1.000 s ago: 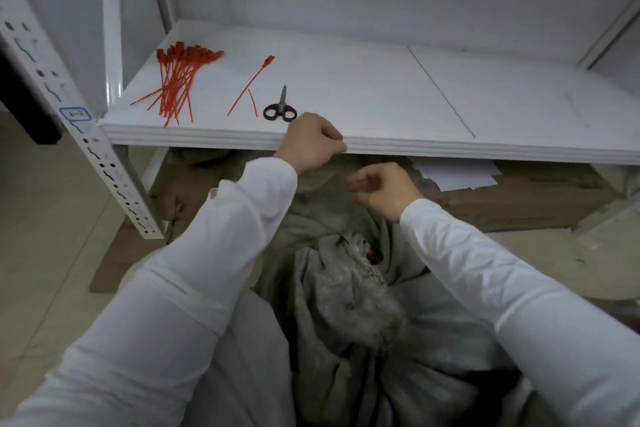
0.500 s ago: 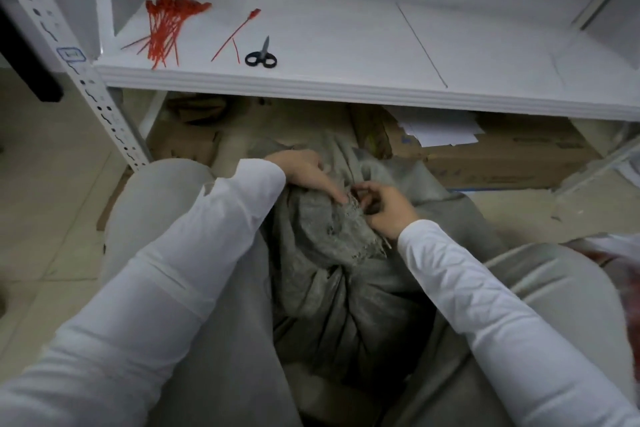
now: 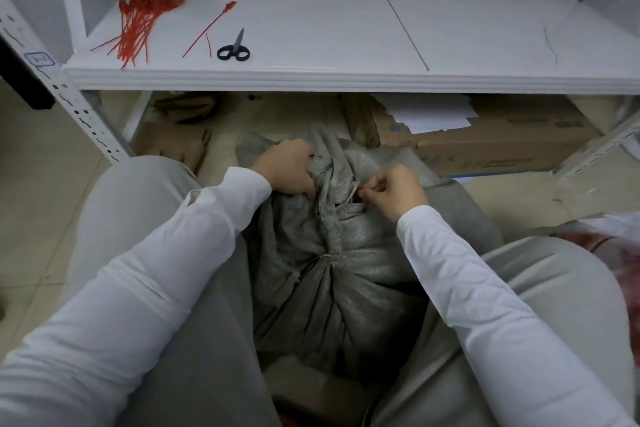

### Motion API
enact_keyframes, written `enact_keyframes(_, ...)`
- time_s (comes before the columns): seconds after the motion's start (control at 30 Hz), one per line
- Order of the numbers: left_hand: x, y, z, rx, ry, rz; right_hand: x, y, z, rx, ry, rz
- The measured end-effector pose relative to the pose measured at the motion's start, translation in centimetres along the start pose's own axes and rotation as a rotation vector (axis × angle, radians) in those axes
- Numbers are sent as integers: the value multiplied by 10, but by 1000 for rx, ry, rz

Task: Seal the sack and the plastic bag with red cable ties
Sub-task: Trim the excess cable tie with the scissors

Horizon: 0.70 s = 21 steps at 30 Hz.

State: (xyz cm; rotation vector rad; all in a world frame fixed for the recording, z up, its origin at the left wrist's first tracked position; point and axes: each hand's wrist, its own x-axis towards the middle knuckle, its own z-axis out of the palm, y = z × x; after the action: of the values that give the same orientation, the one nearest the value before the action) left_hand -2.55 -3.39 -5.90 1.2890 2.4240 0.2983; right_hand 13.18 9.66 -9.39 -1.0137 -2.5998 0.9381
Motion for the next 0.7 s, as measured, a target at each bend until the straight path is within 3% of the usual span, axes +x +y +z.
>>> enact_keyframes(0.23,3,8,-4,-39,137,60,2,10,0,52,23,-11)
enact_keyframes(0.4,5,11,-3,-60,240,69,-5,7,3,404,-30,69)
enact_keyframes(0.5,6,10,-7,-162,263,53,-4,6,4,512,30,61)
enact_keyframes(0.7,5,9,-11,-232,255,40,1,7,14,508,155,88)
